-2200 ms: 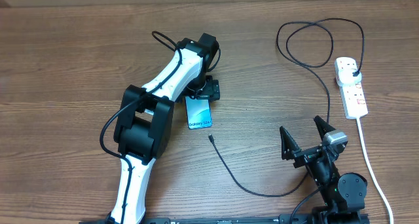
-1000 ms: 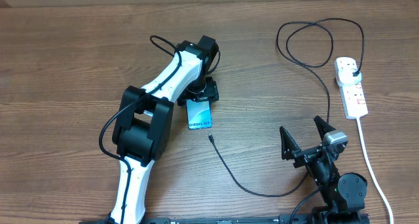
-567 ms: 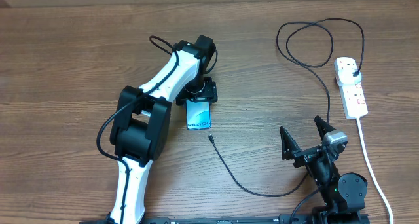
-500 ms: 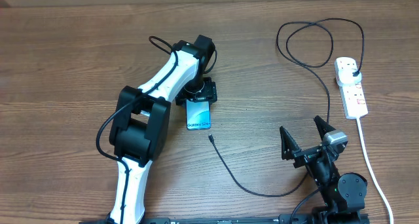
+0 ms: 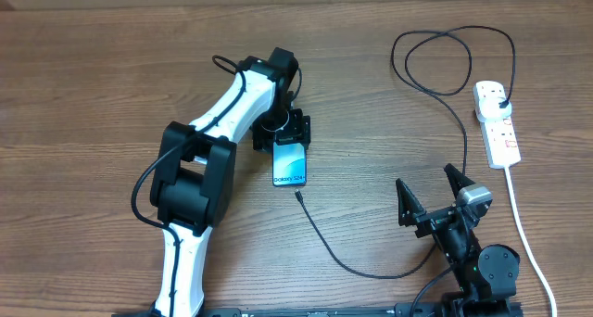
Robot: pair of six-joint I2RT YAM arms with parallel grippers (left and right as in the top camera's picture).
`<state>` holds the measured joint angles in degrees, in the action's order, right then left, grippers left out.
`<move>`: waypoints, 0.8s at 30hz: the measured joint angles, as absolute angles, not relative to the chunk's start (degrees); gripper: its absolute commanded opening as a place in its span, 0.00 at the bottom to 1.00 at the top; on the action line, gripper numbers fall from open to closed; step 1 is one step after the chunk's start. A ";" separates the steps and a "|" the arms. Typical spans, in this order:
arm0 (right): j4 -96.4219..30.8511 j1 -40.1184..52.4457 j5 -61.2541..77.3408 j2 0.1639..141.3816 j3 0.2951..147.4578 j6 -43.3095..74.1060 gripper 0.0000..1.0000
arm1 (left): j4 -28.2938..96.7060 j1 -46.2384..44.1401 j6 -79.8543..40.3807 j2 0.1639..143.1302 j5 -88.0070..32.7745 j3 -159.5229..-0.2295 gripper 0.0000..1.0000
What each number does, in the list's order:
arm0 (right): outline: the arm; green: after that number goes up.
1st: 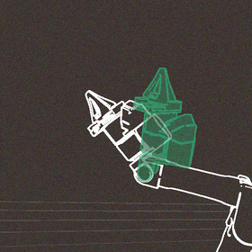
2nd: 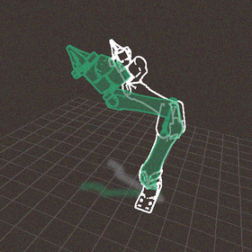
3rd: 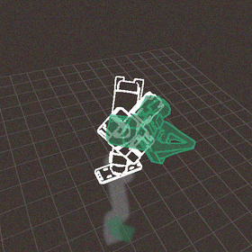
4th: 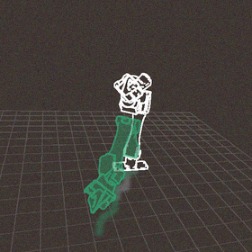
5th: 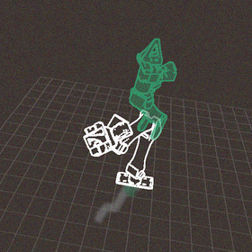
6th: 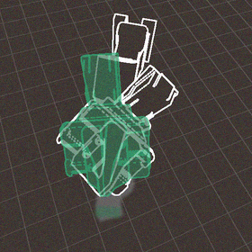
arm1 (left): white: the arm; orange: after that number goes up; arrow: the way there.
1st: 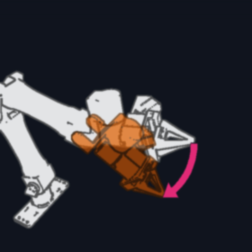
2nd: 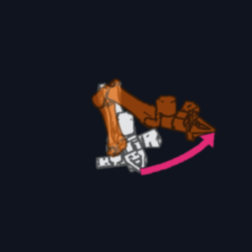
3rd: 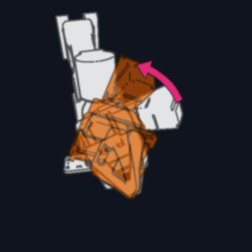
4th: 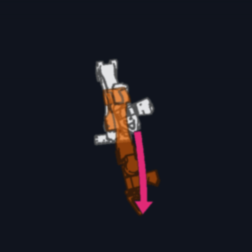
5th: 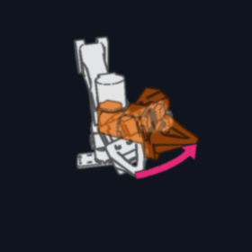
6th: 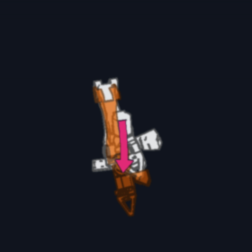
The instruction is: Plug charger to phone and switch on socket
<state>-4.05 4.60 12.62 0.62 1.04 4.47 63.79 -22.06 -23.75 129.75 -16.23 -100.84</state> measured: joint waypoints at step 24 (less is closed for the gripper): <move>-4.01 4.60 12.64 0.62 1.04 4.49 1.00 | 64.23 -12.75 -12.91 129.75 -45.52 -100.42 0.83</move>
<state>-4.01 4.60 12.64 0.62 1.04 4.49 64.23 -12.75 -12.91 129.75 -45.52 -100.42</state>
